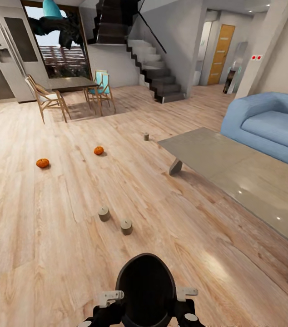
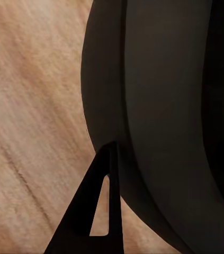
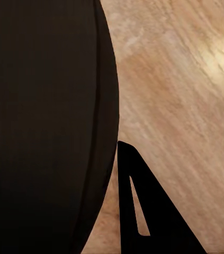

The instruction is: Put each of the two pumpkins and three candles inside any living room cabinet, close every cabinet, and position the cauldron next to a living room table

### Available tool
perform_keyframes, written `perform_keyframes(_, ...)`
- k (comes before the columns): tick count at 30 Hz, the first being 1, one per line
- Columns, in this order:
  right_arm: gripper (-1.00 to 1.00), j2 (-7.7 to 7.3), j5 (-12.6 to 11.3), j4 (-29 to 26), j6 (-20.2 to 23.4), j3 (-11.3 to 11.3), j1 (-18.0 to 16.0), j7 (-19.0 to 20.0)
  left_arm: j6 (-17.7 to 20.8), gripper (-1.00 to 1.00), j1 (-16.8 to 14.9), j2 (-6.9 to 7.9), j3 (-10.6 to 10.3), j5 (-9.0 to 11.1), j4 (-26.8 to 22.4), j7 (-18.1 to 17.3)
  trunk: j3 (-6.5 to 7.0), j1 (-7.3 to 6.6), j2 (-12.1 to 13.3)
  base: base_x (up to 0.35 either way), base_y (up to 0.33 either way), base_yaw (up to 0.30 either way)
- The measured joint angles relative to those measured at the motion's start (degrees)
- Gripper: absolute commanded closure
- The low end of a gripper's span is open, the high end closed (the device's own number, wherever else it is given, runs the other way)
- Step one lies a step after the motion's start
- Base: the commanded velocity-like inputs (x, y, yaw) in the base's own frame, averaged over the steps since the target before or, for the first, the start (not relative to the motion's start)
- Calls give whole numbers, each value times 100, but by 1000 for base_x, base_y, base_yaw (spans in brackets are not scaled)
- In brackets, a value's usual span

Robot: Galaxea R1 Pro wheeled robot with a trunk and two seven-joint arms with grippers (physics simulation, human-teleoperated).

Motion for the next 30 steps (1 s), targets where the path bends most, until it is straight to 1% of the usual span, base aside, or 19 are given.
perform_keyframes(30,100,0,1,1,0,1,1,2,0,100,2,1,1,2,-1,-2,-88,0,0,0,0,-236)
